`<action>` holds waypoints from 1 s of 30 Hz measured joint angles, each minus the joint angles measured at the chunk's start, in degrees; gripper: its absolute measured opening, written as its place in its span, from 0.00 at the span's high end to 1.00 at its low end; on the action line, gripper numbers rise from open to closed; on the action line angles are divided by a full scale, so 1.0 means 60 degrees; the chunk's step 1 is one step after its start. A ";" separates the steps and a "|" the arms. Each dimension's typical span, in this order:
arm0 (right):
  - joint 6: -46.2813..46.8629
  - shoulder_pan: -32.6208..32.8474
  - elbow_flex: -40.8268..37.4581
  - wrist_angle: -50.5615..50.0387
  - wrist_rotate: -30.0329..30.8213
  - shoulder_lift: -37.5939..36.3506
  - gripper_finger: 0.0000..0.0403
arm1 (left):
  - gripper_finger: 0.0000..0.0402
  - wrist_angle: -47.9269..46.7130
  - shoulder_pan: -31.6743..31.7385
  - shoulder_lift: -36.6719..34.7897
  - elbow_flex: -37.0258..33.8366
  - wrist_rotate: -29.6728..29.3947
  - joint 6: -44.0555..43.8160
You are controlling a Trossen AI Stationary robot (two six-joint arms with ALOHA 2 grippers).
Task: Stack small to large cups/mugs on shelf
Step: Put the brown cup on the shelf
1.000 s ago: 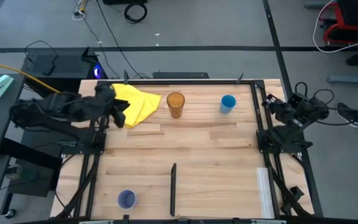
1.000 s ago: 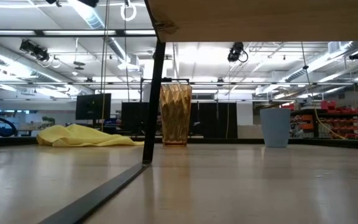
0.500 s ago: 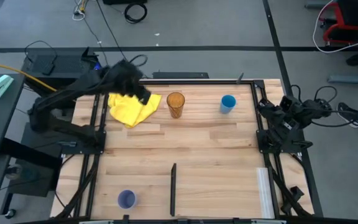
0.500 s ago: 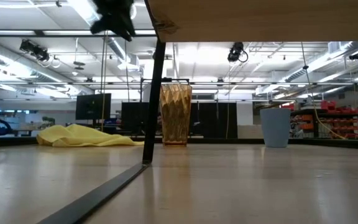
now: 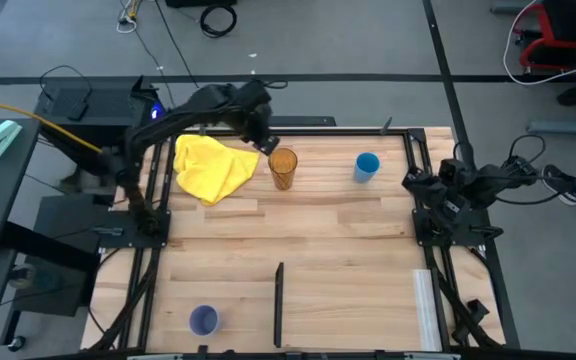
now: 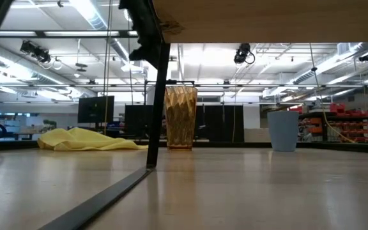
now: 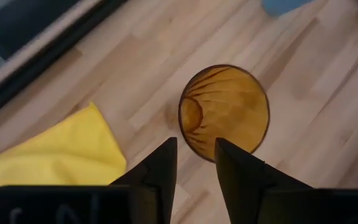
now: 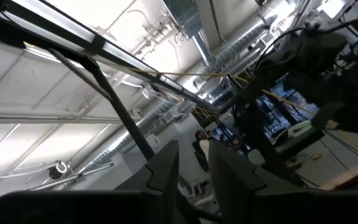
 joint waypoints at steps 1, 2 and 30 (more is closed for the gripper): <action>0.0000 0.0001 0.0000 0.0006 0.0000 0.0059 0.76 | 0.69 -0.0187 0.0000 0.0250 0.0174 0.0108 0.0030; 0.0001 0.0000 0.0000 -0.0004 -0.0003 0.0109 0.76 | 0.69 -0.0327 -0.0003 0.0463 0.0314 0.0162 0.0072; -0.0004 0.0001 -0.0004 -0.0011 0.0000 0.0376 0.76 | 0.61 -0.0137 -0.0135 0.2086 0.0418 0.0143 -0.0017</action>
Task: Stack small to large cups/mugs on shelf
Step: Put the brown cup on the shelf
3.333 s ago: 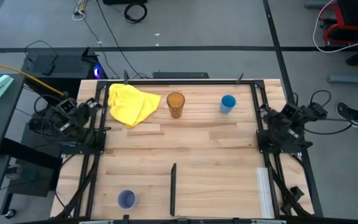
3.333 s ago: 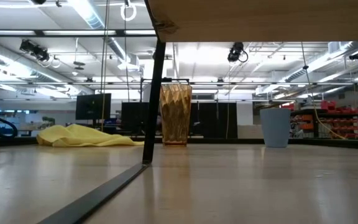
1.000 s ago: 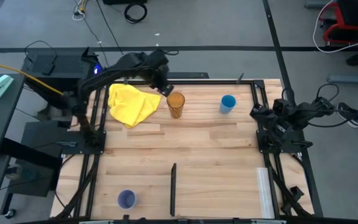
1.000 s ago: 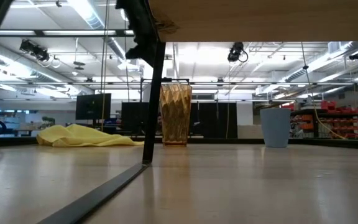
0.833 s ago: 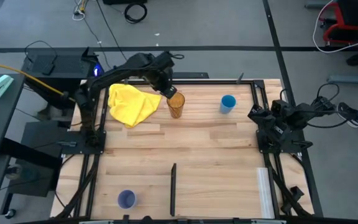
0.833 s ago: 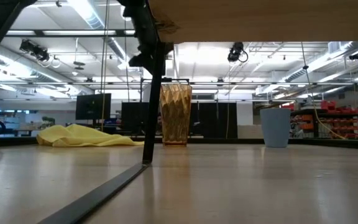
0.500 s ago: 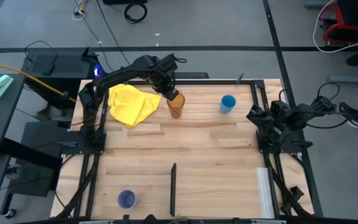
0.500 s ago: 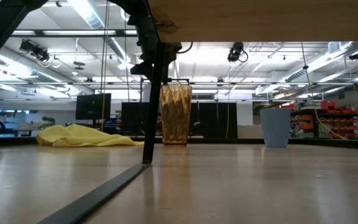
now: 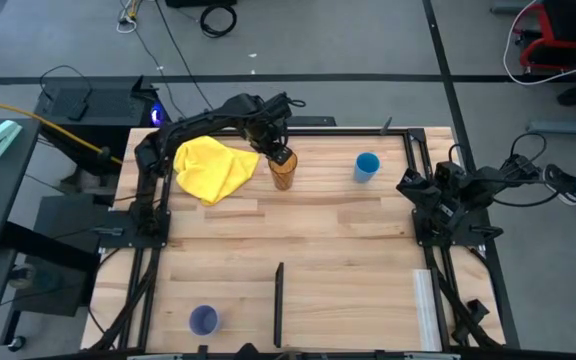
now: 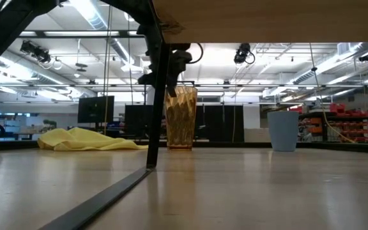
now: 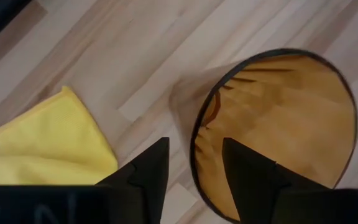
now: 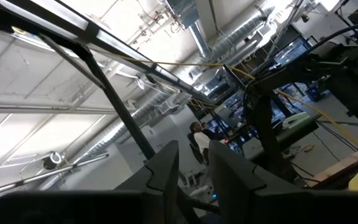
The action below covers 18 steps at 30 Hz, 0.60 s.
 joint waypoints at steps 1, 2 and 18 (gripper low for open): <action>-0.0003 -0.0001 0.0000 -0.0005 0.0000 0.0000 0.76 | 0.62 0.0064 0.0000 0.0000 -0.0001 0.0003 0.0002; -0.0003 0.0000 0.0000 -0.0018 0.0000 0.0000 0.76 | 0.64 0.0117 0.0004 0.0000 -0.0001 -0.0004 0.0000; -0.0024 -0.0001 0.0000 -0.0069 0.0000 0.0000 0.76 | 0.96 0.0274 -0.0056 -0.0010 0.0002 0.0011 0.0054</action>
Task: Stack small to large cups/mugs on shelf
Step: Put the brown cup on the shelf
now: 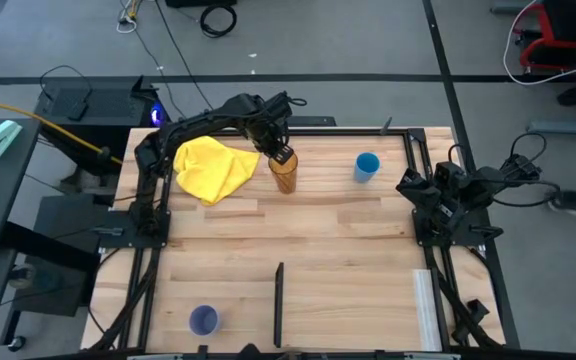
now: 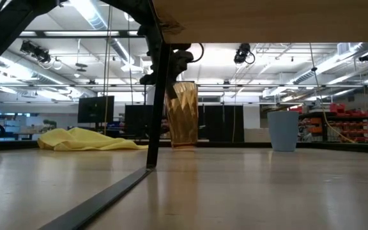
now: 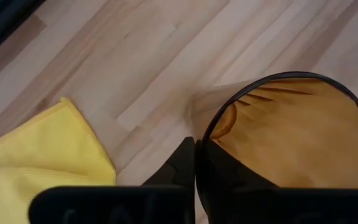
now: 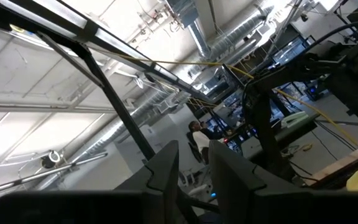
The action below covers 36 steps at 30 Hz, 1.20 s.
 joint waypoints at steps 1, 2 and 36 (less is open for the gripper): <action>-0.0001 0.0001 0.0000 0.0000 0.0000 0.0000 0.76 | 0.95 -0.0014 -0.0039 -0.0023 -0.0003 -0.0007 0.0023; -0.0001 0.0001 0.0000 0.0003 0.0000 0.0000 0.76 | 0.95 -0.0032 -0.0081 -0.0049 -0.0002 -0.0024 0.0027; 0.0759 -0.0002 0.0000 -0.0509 0.0000 0.0014 0.76 | 0.97 -0.0661 -0.4574 0.0014 0.1552 -0.1264 -0.0200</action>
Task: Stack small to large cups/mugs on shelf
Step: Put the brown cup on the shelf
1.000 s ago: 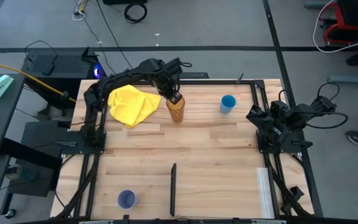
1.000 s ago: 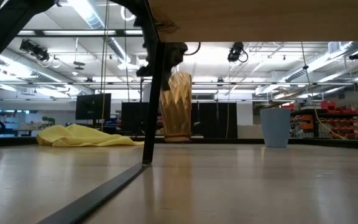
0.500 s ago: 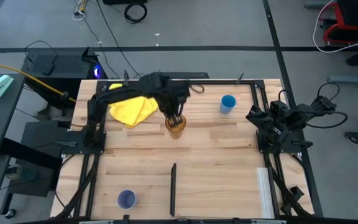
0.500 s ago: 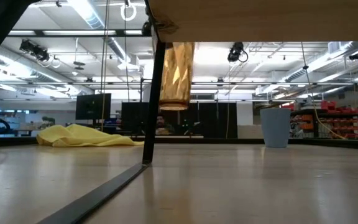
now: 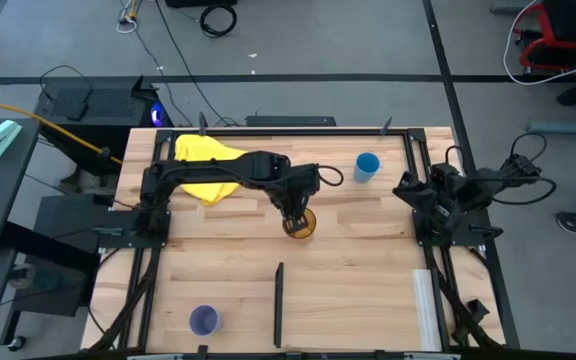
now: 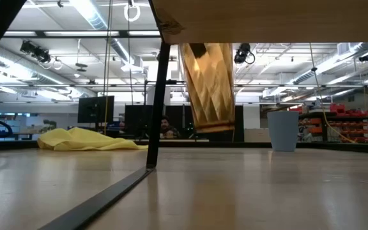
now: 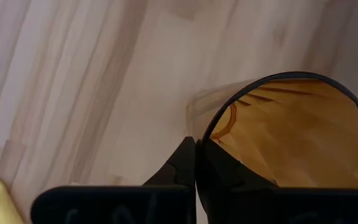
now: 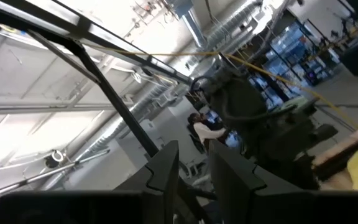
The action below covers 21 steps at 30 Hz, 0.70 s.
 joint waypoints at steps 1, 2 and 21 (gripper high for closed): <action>0.0025 0.0002 0.0000 -0.0076 0.0003 0.0012 0.76 | 0.97 0.0168 0.0051 0.0000 -0.0157 -0.0003 -0.0108; 0.0074 0.0003 0.0000 -0.0139 0.0013 0.0019 0.76 | 0.97 0.0337 0.0100 0.0000 -0.0298 0.0000 -0.0115; 0.0246 -0.0001 0.0000 -0.0434 0.0516 0.0151 0.76 | 0.97 0.0537 0.0174 0.0437 -0.0440 0.0339 -0.0108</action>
